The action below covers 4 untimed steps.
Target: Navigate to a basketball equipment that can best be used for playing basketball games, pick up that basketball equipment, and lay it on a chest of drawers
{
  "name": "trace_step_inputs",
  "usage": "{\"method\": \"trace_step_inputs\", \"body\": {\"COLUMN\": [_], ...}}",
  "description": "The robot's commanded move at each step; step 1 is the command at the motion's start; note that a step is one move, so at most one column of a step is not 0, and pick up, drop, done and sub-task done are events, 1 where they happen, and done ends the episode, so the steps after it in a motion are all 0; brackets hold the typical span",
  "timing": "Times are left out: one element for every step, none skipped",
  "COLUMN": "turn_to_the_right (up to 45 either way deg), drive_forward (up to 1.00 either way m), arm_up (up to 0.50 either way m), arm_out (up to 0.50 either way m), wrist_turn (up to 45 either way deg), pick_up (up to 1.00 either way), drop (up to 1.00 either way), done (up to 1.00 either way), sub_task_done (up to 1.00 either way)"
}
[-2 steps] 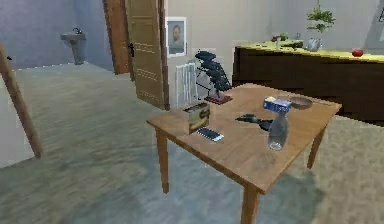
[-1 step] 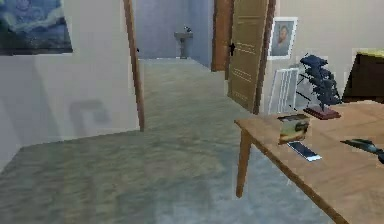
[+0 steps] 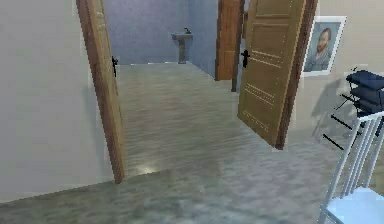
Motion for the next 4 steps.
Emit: {"method": "trace_step_inputs", "body": {"turn_to_the_right": [0.0, 0.0, 0.0, 0.0], "drive_forward": [0.40, 1.00, 1.00, 0.50], "arm_up": [0.00, 0.00, 0.00, 0.00], "arm_out": [0.00, 0.00, 0.00, 0.00], "wrist_turn": [0.0, 0.0, 0.0, 0.0], "pick_up": [0.00, 0.00, 0.00, 0.00], "drop": [0.00, 0.00, 0.00, 0.00], "done": [0.00, 0.00, 0.00, 0.00], "sub_task_done": [0.00, 0.00, 0.00, 0.00]}}
